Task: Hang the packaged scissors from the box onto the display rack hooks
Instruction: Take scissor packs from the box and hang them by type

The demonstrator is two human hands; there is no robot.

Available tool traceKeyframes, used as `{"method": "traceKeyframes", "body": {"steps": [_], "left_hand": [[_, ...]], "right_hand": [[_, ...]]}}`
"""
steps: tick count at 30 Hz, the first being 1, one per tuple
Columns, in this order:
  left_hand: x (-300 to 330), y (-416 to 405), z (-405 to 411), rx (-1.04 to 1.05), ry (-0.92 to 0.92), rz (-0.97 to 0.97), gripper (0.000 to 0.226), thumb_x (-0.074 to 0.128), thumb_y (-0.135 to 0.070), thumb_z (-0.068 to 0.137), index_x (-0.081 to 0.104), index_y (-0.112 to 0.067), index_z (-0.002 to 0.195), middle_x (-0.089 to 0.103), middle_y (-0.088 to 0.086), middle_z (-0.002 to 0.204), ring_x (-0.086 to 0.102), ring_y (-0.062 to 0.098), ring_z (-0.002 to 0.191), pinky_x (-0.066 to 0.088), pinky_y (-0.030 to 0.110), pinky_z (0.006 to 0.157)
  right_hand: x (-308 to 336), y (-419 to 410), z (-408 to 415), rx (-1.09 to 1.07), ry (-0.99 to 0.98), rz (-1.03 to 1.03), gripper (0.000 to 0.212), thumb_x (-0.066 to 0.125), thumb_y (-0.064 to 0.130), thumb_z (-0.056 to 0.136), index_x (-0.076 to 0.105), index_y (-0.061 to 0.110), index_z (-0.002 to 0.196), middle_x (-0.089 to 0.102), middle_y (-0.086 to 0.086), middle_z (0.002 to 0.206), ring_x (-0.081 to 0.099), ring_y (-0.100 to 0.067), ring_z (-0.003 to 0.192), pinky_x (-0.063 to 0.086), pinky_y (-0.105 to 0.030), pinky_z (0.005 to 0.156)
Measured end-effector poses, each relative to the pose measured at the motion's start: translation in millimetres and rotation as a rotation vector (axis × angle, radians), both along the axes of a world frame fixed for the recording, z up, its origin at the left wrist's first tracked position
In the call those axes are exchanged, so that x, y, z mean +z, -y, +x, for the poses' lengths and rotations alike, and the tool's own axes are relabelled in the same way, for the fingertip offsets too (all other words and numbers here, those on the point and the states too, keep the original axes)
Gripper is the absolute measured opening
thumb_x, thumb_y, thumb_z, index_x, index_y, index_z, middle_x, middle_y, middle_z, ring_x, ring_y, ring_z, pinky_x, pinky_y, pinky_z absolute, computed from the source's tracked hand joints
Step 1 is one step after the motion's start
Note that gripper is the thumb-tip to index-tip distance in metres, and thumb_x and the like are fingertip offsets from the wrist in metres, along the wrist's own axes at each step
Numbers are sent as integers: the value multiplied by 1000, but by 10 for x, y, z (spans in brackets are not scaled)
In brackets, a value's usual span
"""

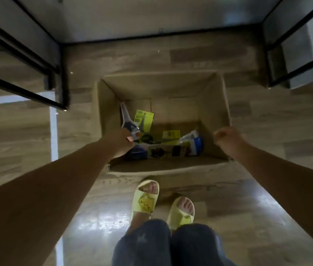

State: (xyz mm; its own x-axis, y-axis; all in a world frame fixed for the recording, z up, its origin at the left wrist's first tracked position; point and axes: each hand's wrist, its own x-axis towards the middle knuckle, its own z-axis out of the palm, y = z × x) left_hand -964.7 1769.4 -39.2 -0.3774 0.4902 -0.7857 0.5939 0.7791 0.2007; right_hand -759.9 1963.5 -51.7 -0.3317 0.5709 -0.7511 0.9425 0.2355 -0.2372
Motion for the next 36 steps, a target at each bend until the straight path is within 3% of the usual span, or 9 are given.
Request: {"method": "traceKeyframes", "body": {"steps": [4,8,12,15,18,21,23,27,36], "left_hand": [[-1214,-36,261,-118,25,-1,40,50,-18,95,47,-16,134,48,10,137,50,27,119,44,27,91],[-2088,-223,285,-281,43,36,53,64,-29,87,43,-17,135,53,10,128,55,25,102,48,35,79],[-2616,-377,299,-479,89,-37,85,75,-50,71,34,-16,138,48,10,133,48,28,118,44,38,94],[-2785,-397,377,-462,130,-2,74,77,-39,73,37,-16,131,56,9,123,55,26,109,48,36,85],[-2746,-401,444,-453,132,23,58,73,-30,79,43,-15,127,58,9,118,57,25,101,49,33,78],[-2521,-372,487,-430,149,10,35,61,-23,89,56,-13,122,60,10,119,57,24,100,48,34,82],[-2253,-333,482,-355,124,27,39,54,-12,93,50,-10,132,54,13,127,53,27,111,44,30,86],[-1395,-261,430,-240,7,74,38,62,-14,87,55,-5,123,57,15,124,54,30,112,44,29,85],[1222,-154,238,20,-116,234,50,71,-21,79,57,-13,126,57,18,124,52,33,115,39,30,85]], "right_hand": [[-1076,-21,39,161,-22,-17,33,51,6,92,56,11,125,54,-12,126,52,-21,102,44,-30,83],[-2019,-128,-108,579,35,-5,63,67,23,83,39,10,138,41,-13,139,37,-29,126,33,-33,99],[-2523,-158,-274,1041,162,50,93,77,46,67,29,19,141,35,-6,139,31,-26,126,26,-39,103],[-2636,-142,-361,1184,245,89,67,70,39,77,38,22,133,48,-5,132,41,-24,122,22,-42,105],[-2536,-77,-415,1251,293,137,31,62,26,85,52,20,114,57,-3,112,51,-21,107,31,-39,97],[-2279,20,-338,1111,275,109,22,57,20,89,55,15,110,56,-6,107,54,-22,98,38,-30,73],[-1992,63,-296,1058,247,153,17,54,17,90,56,14,107,58,-7,110,56,-24,99,38,-29,69],[-1144,124,-280,931,239,218,11,59,11,85,57,14,96,57,-4,93,55,-23,86,41,-32,67],[1410,-28,-218,513,69,192,34,61,24,87,58,8,117,59,-17,117,57,-34,109,46,-36,86]]}}
